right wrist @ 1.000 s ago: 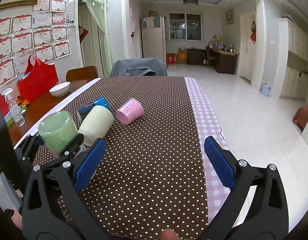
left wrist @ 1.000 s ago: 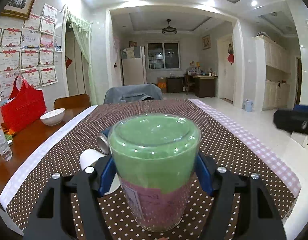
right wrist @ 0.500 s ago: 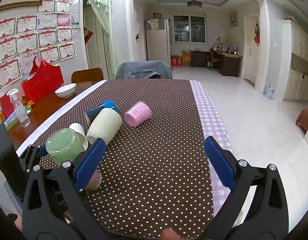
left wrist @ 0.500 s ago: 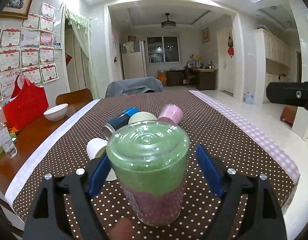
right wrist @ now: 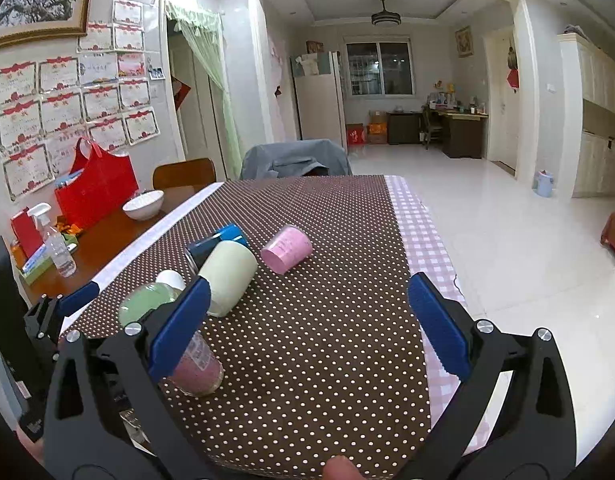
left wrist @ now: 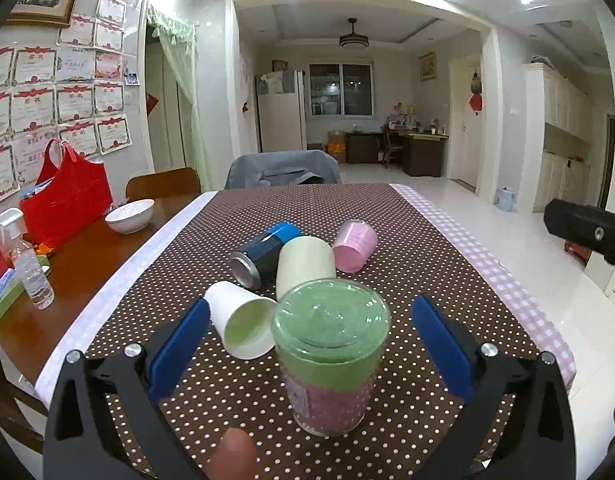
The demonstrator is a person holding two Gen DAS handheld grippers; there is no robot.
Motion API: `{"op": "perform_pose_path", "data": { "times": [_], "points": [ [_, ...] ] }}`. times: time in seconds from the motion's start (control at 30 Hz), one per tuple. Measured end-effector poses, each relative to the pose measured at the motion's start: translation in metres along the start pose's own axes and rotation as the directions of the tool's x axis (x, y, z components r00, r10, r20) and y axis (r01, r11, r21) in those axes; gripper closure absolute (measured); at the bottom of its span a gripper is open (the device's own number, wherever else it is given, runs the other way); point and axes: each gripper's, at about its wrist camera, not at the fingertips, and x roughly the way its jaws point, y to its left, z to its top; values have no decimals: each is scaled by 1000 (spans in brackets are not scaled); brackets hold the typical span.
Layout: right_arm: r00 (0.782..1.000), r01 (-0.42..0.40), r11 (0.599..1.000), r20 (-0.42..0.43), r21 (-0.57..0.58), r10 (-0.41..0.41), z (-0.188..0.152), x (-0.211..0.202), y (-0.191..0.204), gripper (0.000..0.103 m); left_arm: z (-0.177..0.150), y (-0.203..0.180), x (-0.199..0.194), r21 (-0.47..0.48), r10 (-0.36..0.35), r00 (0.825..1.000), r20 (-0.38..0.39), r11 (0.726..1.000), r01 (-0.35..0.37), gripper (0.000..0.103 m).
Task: Flip cup upside down
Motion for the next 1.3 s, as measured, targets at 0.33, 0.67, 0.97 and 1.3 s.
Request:
{"op": "perform_pose_path", "data": {
  "times": [0.33,0.67,0.97,1.3],
  "points": [
    [998,-33,999,48,-17,34,6,-20,13,6,31,12,-45,-26,101,995,-7,994,-102,4],
    [994,-64,996,78,-67,70,6,-36,37,6,50,26,-90,-50,216,976,2,975,-216,4],
    [994,-56,993,85,-108,65,2,-38,52,6,49,30,-106,-68,240,971,3,969,-240,4],
    [994,-34,992,103,-120,46,2,-42,53,6,45,26,-109,-68,243,970,7,968,-242,4]
  ]
}}
